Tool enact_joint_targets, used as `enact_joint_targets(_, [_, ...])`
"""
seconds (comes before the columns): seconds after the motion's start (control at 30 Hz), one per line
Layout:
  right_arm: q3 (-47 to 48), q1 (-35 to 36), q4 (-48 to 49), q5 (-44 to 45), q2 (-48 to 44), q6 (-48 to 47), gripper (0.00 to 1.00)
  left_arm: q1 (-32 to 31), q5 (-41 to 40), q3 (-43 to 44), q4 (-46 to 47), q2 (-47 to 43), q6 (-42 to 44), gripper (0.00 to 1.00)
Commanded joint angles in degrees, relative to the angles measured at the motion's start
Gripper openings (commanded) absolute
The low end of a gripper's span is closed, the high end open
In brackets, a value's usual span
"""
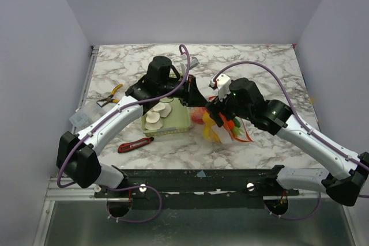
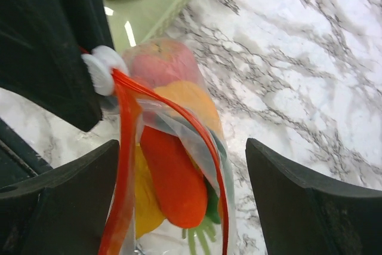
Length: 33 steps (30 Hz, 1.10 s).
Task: Place the food in the zip-top bag and seal the zipper
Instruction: Adjust the zipper food storage bag at the center of the board.
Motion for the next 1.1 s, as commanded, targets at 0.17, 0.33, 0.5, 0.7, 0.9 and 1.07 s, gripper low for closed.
enact_joint_targets(0.17, [0.00,0.26,-3.17,6.69,-5.19,-2.08,0.79,-0.09,1.97,4.89,-5.47,2.52,4.75,0.00])
enact_joint_targets(0.33, [-1.50,0.26,-1.63,9.03,-7.22,-2.32,0.56,-0.08,4.04,5.30,-5.53,3.01,5.90,0.00])
enact_joint_targets(0.5, [-1.42,0.26,-1.41,9.40,-7.10,-2.90,0.31,-0.09,7.77,4.96,-4.75,2.87,7.24,0.00])
enact_joint_targets(0.7, [-1.05,0.26,-2.33,1.04,-5.81,-5.18,0.33,-0.24,11.19,4.34,-5.60,3.08,10.42,0.00])
enact_joint_targets(0.9, [-1.87,0.26,2.31,-2.88,-6.26,-5.93,0.48,-1.27,13.03,5.34,-11.15,2.56,16.81,0.00])
enact_joint_targets(1.07, [-1.72,0.26,4.47,-10.15,-5.56,-6.55,0.59,-2.44,13.83,6.24,-16.01,2.87,21.72,0.00])
